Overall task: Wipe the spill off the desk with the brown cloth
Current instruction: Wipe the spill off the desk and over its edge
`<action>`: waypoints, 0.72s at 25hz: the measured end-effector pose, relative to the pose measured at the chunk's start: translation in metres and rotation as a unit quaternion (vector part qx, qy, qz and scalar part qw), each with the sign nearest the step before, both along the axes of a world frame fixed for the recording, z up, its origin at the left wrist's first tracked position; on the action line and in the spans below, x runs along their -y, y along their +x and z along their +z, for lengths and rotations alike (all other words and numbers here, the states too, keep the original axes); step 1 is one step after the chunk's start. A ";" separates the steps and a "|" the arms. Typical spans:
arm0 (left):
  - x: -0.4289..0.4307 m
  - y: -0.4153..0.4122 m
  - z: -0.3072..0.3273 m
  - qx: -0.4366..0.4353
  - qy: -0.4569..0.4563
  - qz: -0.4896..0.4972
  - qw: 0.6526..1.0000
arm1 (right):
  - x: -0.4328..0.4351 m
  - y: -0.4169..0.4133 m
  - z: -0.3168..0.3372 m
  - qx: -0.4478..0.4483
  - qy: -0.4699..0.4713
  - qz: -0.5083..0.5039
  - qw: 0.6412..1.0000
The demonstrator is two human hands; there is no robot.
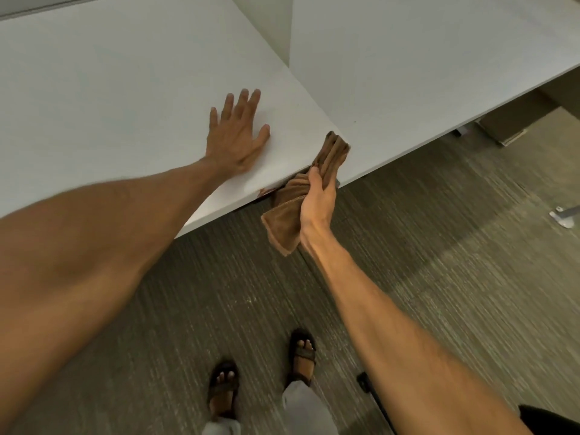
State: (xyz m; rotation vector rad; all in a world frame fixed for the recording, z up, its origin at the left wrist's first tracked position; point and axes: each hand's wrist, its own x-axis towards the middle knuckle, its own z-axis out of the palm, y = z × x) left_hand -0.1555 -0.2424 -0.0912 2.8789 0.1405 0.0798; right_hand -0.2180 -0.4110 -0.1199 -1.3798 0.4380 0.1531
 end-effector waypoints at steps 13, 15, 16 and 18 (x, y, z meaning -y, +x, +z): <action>-0.022 -0.023 -0.002 0.003 0.015 -0.076 0.997 | -0.049 -0.041 0.013 -0.009 0.018 -0.052 0.998; -0.023 -0.025 -0.003 0.007 -0.001 -0.077 0.997 | -0.071 -0.061 0.013 -0.006 0.001 -0.047 0.999; -0.023 -0.025 -0.003 0.010 -0.007 -0.079 0.997 | -0.083 -0.074 0.012 -0.005 -0.009 -0.041 0.999; -0.023 -0.025 -0.004 0.016 -0.017 -0.077 0.997 | -0.103 -0.096 0.007 -0.004 -0.019 -0.029 0.999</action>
